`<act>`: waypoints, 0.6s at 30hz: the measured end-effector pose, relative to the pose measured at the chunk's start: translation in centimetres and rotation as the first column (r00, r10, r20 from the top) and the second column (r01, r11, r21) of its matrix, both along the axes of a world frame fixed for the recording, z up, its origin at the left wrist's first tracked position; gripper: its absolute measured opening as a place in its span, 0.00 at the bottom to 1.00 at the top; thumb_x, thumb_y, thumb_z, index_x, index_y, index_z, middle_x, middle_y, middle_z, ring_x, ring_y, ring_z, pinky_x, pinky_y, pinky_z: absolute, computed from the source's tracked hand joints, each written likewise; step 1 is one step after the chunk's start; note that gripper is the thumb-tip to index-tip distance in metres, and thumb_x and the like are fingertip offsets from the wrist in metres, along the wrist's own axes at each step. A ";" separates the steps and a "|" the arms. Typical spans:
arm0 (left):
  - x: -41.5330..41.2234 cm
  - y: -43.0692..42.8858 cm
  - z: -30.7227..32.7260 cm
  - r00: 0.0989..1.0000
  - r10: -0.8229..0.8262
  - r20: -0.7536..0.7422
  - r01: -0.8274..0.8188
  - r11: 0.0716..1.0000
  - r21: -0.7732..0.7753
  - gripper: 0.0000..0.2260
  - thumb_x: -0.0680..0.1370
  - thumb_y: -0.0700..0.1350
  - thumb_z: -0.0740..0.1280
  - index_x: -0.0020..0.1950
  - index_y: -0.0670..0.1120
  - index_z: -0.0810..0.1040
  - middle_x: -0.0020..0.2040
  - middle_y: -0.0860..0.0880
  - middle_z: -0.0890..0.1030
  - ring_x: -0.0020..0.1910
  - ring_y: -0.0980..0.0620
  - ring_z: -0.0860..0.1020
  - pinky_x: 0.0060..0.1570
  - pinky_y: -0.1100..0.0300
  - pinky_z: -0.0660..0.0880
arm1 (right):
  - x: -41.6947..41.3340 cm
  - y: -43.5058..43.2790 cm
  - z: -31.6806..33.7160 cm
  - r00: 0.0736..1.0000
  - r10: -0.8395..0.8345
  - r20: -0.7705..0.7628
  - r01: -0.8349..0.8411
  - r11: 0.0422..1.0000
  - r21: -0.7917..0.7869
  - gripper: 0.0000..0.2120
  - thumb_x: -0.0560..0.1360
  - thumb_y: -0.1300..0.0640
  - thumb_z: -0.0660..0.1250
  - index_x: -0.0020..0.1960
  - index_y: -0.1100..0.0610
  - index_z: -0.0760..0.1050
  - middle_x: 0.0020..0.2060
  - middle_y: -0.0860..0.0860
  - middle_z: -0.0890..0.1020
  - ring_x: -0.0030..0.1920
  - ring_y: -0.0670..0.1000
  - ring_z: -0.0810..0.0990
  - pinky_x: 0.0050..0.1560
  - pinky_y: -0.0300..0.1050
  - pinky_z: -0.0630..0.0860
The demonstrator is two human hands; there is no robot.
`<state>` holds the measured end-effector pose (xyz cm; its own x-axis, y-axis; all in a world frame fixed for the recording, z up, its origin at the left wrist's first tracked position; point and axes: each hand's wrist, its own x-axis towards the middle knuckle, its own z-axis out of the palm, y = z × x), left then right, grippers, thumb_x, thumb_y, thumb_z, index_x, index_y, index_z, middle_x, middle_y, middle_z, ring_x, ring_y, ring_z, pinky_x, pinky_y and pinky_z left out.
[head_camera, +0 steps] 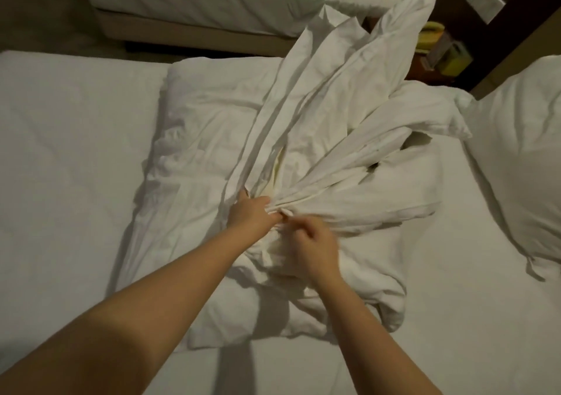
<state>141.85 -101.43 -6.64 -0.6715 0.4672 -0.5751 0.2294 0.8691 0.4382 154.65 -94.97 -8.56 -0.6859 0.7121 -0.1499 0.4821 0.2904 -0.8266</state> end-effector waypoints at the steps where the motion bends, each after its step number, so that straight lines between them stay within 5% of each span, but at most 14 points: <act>1: -0.4 -1.0 -2.0 0.999 0.010 -0.046 -0.014 0.997 -0.079 0.27 0.72 0.65 0.65 0.67 0.53 0.73 0.77 0.42 0.50 0.71 0.39 0.61 0.67 0.50 0.65 | 0.2 1.6 0.0 0.968 -0.246 -0.047 0.245 0.969 -0.027 0.11 0.72 0.67 0.64 0.51 0.60 0.80 0.48 0.53 0.81 0.50 0.52 0.78 0.53 0.42 0.71; 3: -0.6 -1.3 -3.7 0.997 0.073 -0.014 -0.074 0.991 -0.110 0.31 0.70 0.69 0.65 0.69 0.57 0.69 0.77 0.43 0.43 0.74 0.38 0.53 0.69 0.45 0.61 | 1.2 5.6 0.2 0.760 -0.641 -0.110 0.623 0.766 -0.156 0.12 0.72 0.64 0.68 0.54 0.65 0.76 0.50 0.59 0.79 0.52 0.58 0.78 0.53 0.44 0.72; 5: -0.6 -0.3 -4.1 0.981 0.187 -0.059 -0.190 0.980 -0.051 0.35 0.66 0.70 0.68 0.69 0.56 0.67 0.77 0.42 0.41 0.74 0.37 0.53 0.69 0.43 0.62 | 1.8 8.8 0.7 0.606 -0.792 -0.069 0.742 0.595 -0.309 0.22 0.72 0.56 0.72 0.60 0.66 0.72 0.53 0.56 0.78 0.54 0.55 0.77 0.52 0.41 0.71; 6: -0.1 -0.5 -4.7 0.965 0.248 -0.089 -0.251 0.968 -0.025 0.37 0.64 0.69 0.70 0.68 0.55 0.64 0.76 0.41 0.43 0.73 0.37 0.55 0.67 0.44 0.64 | 1.6 10.0 1.0 0.608 -0.792 -0.051 0.719 0.577 -0.386 0.27 0.72 0.52 0.72 0.64 0.65 0.68 0.56 0.54 0.76 0.56 0.53 0.76 0.55 0.41 0.71; 10: 0.0 -1.2 -5.2 0.935 0.354 0.012 -0.353 0.930 0.106 0.47 0.65 0.64 0.73 0.74 0.50 0.49 0.72 0.42 0.61 0.66 0.41 0.68 0.58 0.52 0.69 | -2.3 12.4 1.7 0.776 -0.626 -0.077 0.530 0.714 -0.458 0.45 0.71 0.46 0.73 0.76 0.62 0.51 0.69 0.53 0.68 0.69 0.52 0.68 0.69 0.45 0.65; 13: -0.9 -1.0 -4.8 0.951 0.291 0.102 -0.301 0.949 0.095 0.49 0.69 0.62 0.71 0.78 0.50 0.43 0.75 0.44 0.60 0.70 0.42 0.66 0.64 0.53 0.66 | -6.7 13.4 2.5 0.874 -0.486 -0.018 0.457 0.834 -0.308 0.42 0.70 0.46 0.73 0.74 0.62 0.57 0.70 0.56 0.69 0.69 0.56 0.69 0.64 0.43 0.66; 18: -1.0 -1.5 -4.3 0.976 0.106 0.190 -0.138 0.976 0.165 0.48 0.70 0.60 0.71 0.78 0.53 0.40 0.76 0.47 0.58 0.72 0.45 0.64 0.68 0.53 0.65 | -15.0 12.4 3.9 0.928 -0.289 0.236 0.328 0.933 -0.146 0.55 0.66 0.29 0.66 0.75 0.66 0.51 0.72 0.61 0.61 0.72 0.60 0.62 0.70 0.53 0.60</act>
<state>140.86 -102.92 -10.99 -0.6232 0.4929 -0.6072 0.0298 0.7908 0.6114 139.66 -82.57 -4.66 -0.3757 0.8309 -0.4105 0.6899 -0.0450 -0.7225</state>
